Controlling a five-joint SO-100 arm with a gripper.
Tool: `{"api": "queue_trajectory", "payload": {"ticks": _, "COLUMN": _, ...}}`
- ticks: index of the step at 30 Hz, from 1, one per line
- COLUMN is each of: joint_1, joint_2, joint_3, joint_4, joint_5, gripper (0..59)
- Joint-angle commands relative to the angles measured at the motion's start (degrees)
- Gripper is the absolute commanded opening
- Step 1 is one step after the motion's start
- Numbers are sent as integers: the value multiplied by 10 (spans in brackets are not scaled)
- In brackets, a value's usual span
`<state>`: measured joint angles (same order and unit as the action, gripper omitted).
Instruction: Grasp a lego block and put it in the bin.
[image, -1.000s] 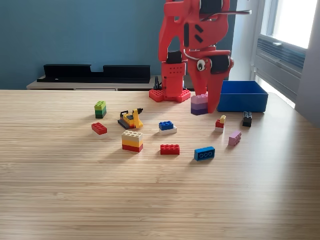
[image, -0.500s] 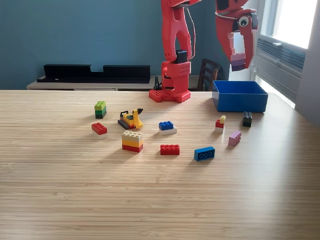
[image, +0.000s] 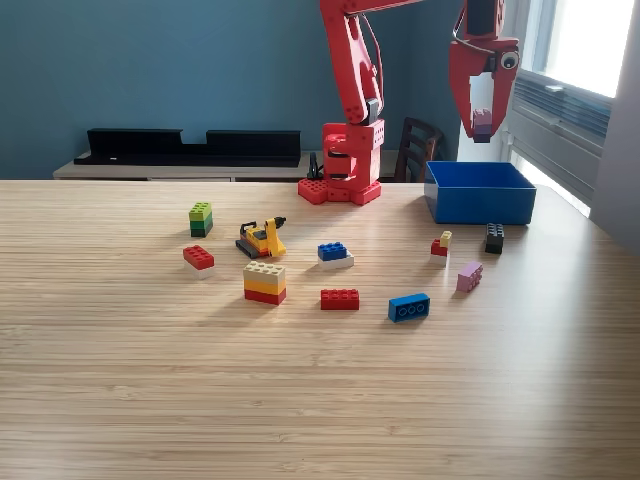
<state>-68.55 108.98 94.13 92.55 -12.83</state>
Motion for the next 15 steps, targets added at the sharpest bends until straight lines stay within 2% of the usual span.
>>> {"api": "queue_trajectory", "payload": {"ticks": 1, "joint_1": -71, "joint_2": 32, "joint_3": 12, "joint_4": 2, "joint_5": 3, "gripper": 0}}
{"api": "queue_trajectory", "payload": {"ticks": 12, "joint_1": -120, "joint_2": 31, "joint_3": 59, "joint_4": -40, "joint_5": 2, "gripper": 3}}
{"api": "queue_trajectory", "payload": {"ticks": 13, "joint_1": -120, "joint_2": 31, "joint_3": 61, "joint_4": -41, "joint_5": 1, "gripper": 54}}
{"api": "queue_trajectory", "payload": {"ticks": 15, "joint_1": -120, "joint_2": 31, "joint_3": 62, "joint_4": -41, "joint_5": -4, "gripper": 230}}
